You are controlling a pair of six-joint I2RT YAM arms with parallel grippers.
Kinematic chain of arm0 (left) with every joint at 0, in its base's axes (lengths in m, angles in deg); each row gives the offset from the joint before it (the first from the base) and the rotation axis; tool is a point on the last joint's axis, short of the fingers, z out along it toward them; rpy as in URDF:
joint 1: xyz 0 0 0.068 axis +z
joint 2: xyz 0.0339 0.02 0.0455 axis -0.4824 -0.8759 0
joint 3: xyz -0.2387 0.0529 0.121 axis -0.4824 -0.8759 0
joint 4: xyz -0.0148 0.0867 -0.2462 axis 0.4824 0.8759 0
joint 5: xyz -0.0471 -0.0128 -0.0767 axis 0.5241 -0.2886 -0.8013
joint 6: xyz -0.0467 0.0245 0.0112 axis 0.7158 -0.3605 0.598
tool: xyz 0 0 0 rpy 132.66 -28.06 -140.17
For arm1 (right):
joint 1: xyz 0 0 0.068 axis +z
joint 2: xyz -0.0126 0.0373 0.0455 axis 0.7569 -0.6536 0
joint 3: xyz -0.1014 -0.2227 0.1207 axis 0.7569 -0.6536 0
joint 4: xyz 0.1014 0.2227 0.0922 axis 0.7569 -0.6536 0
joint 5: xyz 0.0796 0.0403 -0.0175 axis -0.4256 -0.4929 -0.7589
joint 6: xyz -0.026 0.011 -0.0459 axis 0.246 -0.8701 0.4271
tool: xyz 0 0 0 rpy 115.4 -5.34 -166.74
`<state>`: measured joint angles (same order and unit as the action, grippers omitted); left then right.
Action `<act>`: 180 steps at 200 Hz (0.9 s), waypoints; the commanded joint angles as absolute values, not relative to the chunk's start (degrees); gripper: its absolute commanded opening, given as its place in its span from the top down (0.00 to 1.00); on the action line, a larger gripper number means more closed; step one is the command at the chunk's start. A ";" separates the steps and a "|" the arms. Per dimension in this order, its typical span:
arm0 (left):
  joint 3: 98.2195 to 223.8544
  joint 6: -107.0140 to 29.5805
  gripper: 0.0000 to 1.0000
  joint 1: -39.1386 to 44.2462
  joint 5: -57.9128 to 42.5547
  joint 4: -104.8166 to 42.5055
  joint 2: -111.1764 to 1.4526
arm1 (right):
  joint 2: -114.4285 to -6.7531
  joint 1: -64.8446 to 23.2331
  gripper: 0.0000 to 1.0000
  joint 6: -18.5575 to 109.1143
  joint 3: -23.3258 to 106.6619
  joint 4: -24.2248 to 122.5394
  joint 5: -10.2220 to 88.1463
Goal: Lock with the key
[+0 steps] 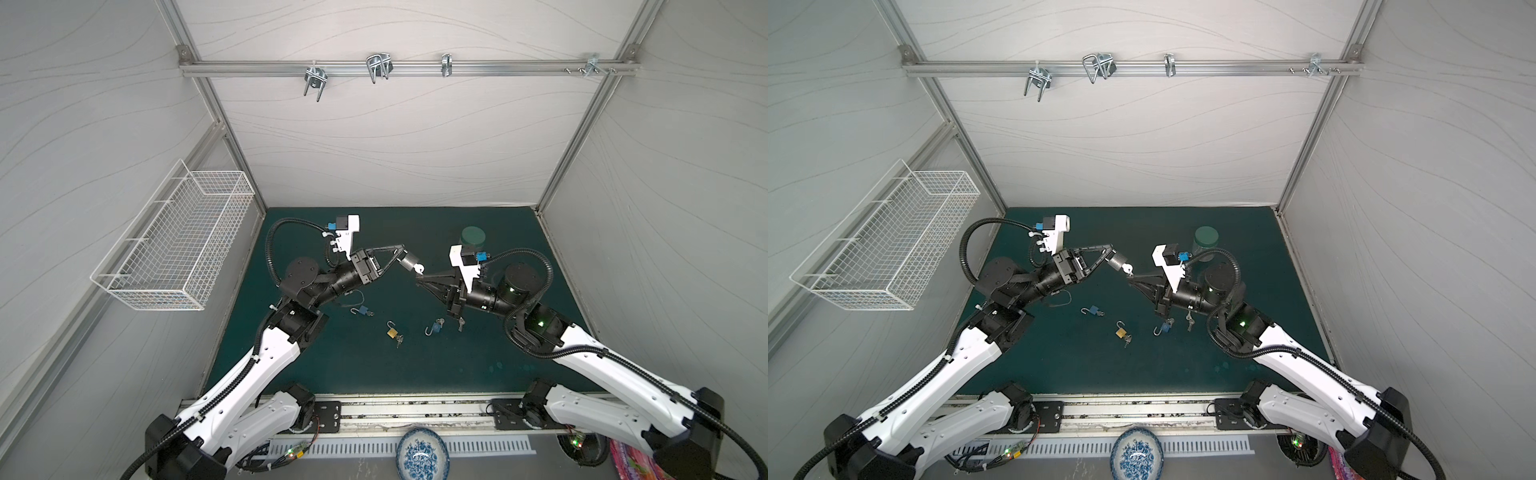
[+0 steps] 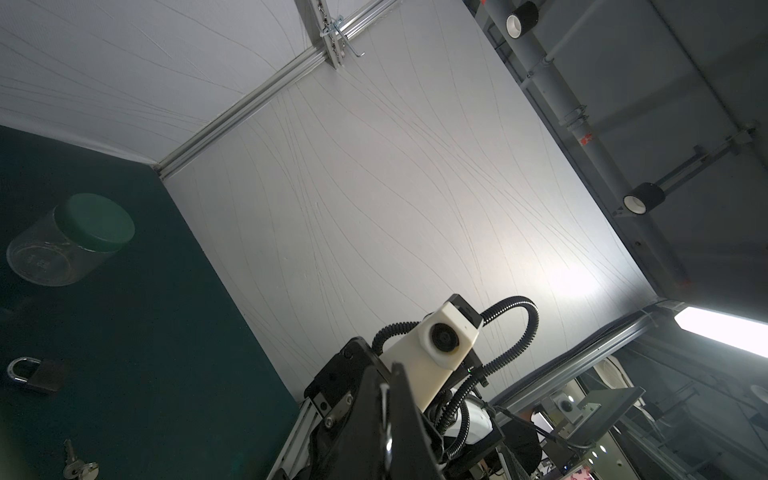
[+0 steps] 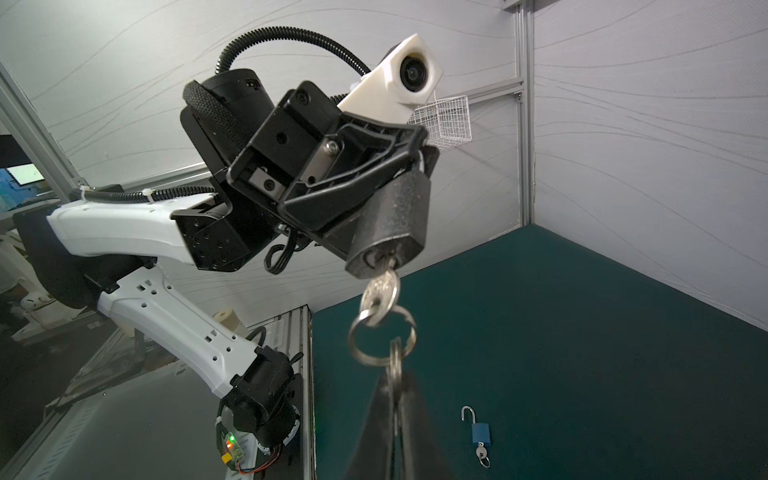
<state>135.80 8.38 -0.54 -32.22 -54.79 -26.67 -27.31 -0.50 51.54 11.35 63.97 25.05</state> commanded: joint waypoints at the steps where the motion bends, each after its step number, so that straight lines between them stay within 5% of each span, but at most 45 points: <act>1: 136.30 9.19 1.00 -0.27 -32.86 -59.78 -25.82 | -26.00 -0.37 0.98 51.25 12.58 64.04 25.57; 180: 135.11 6.30 1.00 1.43 -34.52 -52.54 -23.57 | -18.58 -1.13 1.00 54.80 12.48 52.40 29.66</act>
<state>134.58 7.90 1.01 -34.36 -52.34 -25.54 -20.60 -0.55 53.44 11.62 54.85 29.00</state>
